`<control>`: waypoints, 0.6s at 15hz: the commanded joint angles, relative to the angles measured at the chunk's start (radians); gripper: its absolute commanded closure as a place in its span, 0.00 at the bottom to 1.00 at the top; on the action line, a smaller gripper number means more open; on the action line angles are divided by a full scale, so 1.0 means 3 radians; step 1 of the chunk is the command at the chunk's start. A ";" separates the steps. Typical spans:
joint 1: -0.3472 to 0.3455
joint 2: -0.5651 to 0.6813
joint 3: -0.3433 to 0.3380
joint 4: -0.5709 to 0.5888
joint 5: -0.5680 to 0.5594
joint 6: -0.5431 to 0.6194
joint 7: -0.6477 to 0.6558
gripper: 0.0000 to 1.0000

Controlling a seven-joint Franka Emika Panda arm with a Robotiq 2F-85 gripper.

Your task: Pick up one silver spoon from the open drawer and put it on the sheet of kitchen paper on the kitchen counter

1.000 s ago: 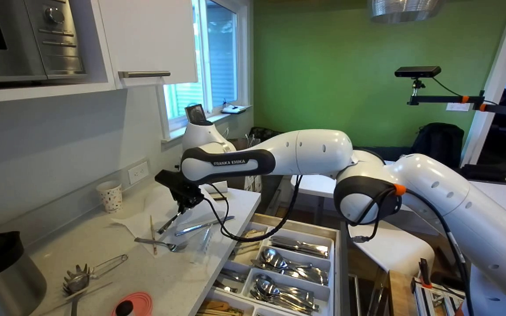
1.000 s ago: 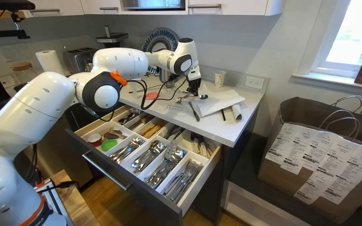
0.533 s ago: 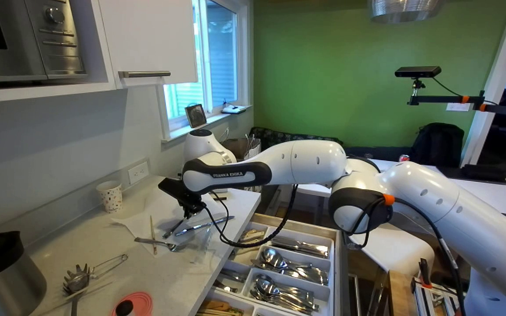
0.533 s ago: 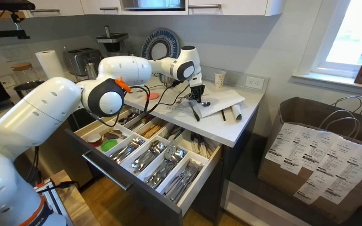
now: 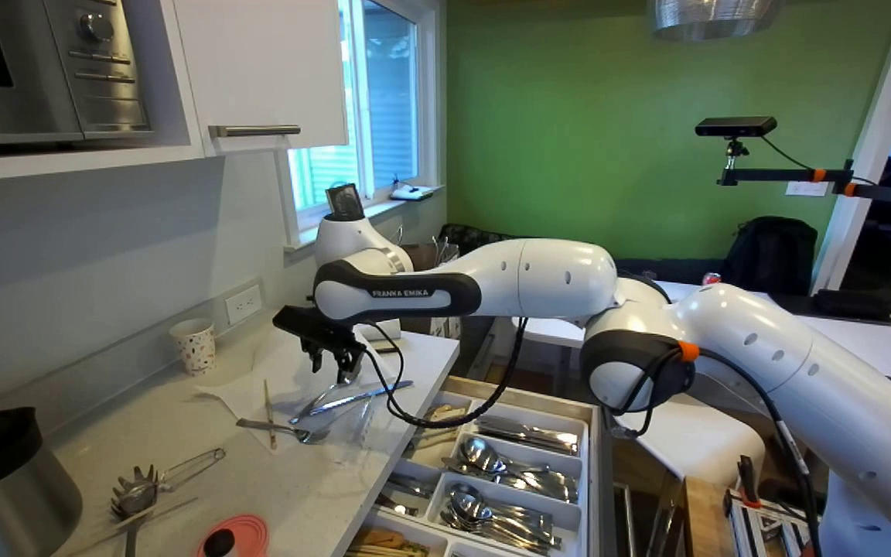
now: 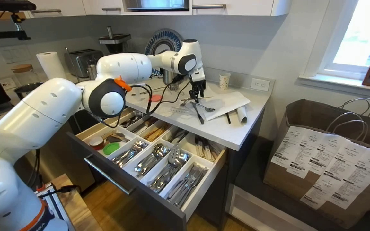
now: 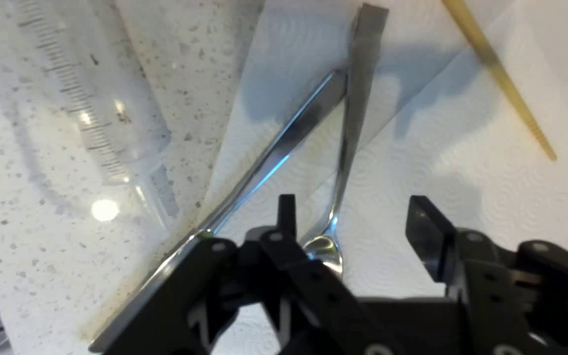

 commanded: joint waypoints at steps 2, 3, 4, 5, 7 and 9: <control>0.0018 -0.0422 0.0059 -0.0106 -0.0056 -0.0629 -0.0756 0.01; 0.0017 -0.0507 0.0054 -0.0133 -0.0062 -0.0745 -0.0934 0.00; 0.0013 -0.0586 0.0055 -0.0154 -0.0063 -0.0855 -0.1114 0.00; 0.0013 -0.0662 0.0057 -0.0193 -0.0060 -0.0937 -0.1298 0.00; 0.0029 -0.0792 0.0058 -0.0277 -0.0062 -0.1065 -0.1644 0.00; 0.0068 -0.0938 0.0068 -0.0457 -0.0066 -0.1104 -0.1971 0.00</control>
